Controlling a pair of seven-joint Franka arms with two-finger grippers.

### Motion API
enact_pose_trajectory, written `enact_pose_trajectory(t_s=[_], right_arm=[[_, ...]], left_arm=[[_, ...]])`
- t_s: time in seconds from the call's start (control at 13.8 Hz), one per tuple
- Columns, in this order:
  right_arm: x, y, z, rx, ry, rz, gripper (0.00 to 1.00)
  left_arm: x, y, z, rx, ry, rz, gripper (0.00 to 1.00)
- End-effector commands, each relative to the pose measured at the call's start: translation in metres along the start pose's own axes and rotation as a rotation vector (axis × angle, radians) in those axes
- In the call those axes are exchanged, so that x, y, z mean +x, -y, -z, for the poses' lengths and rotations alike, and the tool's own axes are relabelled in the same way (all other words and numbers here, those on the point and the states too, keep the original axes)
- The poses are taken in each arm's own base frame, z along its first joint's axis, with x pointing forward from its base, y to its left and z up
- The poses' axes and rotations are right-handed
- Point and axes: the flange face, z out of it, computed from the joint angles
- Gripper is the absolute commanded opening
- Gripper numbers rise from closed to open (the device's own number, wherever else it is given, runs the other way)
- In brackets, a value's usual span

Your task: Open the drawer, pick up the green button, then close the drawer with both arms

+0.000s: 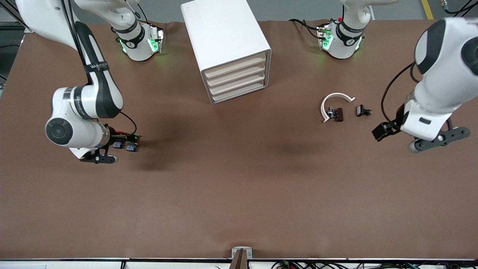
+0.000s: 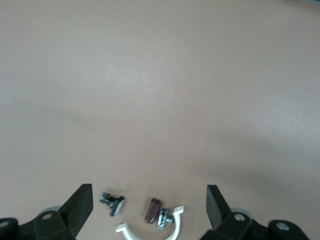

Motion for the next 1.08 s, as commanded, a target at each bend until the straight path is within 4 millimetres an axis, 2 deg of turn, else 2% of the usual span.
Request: enact_pose_trajectory(t_s=[0.0,0.07,0.29,0.36,0.51,0.65,0.8,0.94,1.01], right_arm=[[-0.035,-0.003,0.055,0.003,-0.018,-0.009,1.0],[-0.049,-0.005,0.079,0.01,-0.035,-0.005,1.0],[-0.081,-0.016,0.143,0.028,-0.103,0.001,1.0],[-0.089,-0.02,0.158,0.027,-0.106,-0.002,1.0],[-0.1,-0.029,0.196,0.029,-0.115,-0.011,1.0],[-0.111,-0.039,0.237,0.029,-0.141,-0.023,1.0],[-0.115,-0.057,0.257,0.036,-0.166,-0.022,1.0],[-0.113,-0.092,0.263,0.052,-0.188,0.042,1.0],[-0.114,-0.1,0.266,0.053,-0.191,0.059,1.0]], left_arm=[[-0.011,0.028,0.035,-0.055,-0.012,-0.117,1.0],[-0.016,0.048,0.046,-0.071,-0.001,-0.116,1.0],[-0.051,0.044,0.076,-0.078,0.038,-0.159,1.0],[-0.062,0.045,0.083,-0.075,0.036,-0.191,1.0],[-0.08,0.053,0.093,-0.082,0.025,-0.22,1.0],[-0.092,0.062,0.092,-0.085,0.029,-0.25,1.0],[-0.098,0.062,0.094,-0.1,0.031,-0.255,1.0],[-0.1,0.058,0.088,-0.094,0.042,-0.261,1.0],[-0.102,0.05,0.091,-0.09,0.036,-0.274,1.0]])
